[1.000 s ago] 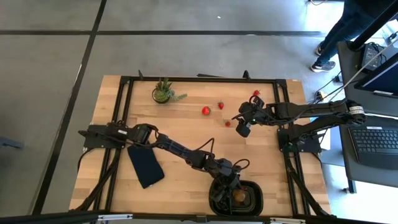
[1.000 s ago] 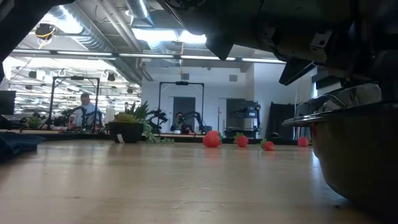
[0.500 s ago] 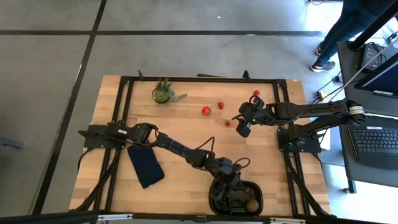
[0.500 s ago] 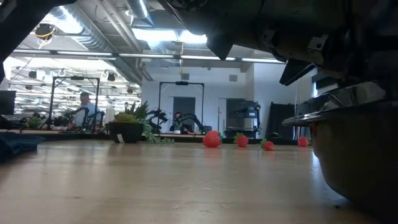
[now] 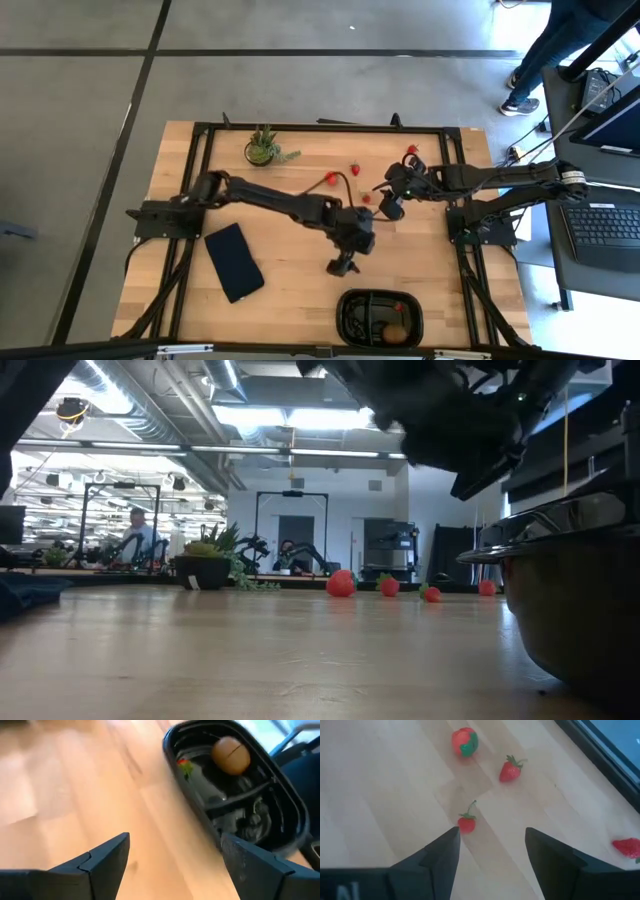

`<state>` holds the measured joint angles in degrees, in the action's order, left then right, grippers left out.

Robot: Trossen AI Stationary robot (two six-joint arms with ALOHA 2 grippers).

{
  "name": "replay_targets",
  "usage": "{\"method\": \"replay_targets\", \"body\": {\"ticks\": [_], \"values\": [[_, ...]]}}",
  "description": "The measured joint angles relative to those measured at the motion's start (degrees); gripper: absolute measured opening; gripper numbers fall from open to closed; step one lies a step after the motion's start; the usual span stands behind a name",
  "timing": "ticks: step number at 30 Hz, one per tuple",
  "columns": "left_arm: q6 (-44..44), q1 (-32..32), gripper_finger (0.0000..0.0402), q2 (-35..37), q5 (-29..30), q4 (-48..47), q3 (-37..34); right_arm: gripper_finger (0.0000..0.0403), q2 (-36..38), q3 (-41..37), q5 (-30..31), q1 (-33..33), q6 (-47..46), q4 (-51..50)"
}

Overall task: Pick and placing Produce into tupperware
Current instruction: Put the small red strawberry into the black container

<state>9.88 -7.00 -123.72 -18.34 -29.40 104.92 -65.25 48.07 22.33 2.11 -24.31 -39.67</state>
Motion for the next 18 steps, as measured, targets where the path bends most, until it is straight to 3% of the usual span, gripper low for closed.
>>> {"method": "replay_targets", "body": {"ticks": [6,11,18], "values": [[0.6,1.5,0.0303,8.4,8.8,-12.1,-3.1,0.0226,0.0,0.0,0.0,2.7,-1.0,-0.2],[-5.1,4.0,0.0303,16.6,16.9,-21.7,-9.5,0.0226,0.0,0.0,0.0,4.4,-1.0,-0.5],[-12.3,8.3,0.0303,33.0,20.9,-21.7,-27.0,0.0226,0.0,0.0,0.0,5.7,-0.9,1.6]]}}
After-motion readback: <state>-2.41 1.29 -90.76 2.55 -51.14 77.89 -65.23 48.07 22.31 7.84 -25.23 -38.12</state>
